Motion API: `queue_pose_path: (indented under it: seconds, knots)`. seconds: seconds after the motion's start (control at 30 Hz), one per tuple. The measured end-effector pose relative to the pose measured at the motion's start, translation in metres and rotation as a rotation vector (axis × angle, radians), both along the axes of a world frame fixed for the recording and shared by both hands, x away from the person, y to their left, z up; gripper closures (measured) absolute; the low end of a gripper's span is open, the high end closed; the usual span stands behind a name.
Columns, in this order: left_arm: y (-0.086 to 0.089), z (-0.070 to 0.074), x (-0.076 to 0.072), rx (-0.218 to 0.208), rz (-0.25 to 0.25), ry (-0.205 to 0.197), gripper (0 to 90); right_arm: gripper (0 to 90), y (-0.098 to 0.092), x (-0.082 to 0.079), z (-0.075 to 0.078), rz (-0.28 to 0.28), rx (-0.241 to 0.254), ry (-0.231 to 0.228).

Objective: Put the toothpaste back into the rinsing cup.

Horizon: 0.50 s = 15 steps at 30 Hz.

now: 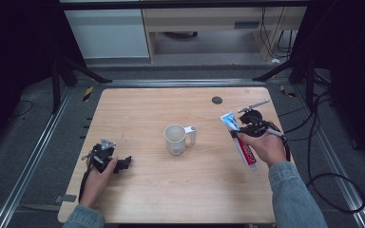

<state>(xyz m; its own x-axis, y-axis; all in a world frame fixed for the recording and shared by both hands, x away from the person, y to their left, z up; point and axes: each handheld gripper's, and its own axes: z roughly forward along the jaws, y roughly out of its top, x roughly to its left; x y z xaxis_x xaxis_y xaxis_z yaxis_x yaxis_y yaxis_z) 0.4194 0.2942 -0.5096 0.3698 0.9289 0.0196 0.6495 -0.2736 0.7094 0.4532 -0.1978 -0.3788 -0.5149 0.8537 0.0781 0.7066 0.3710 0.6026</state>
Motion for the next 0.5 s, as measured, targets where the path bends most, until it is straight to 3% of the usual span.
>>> queue_pose_path:
  seconds: [0.5]
  knots:
    - [0.000,0.000,0.000,-0.001,0.002,0.000,0.0,73.3,0.032,-0.009,0.014,0.046,0.096,-0.172]
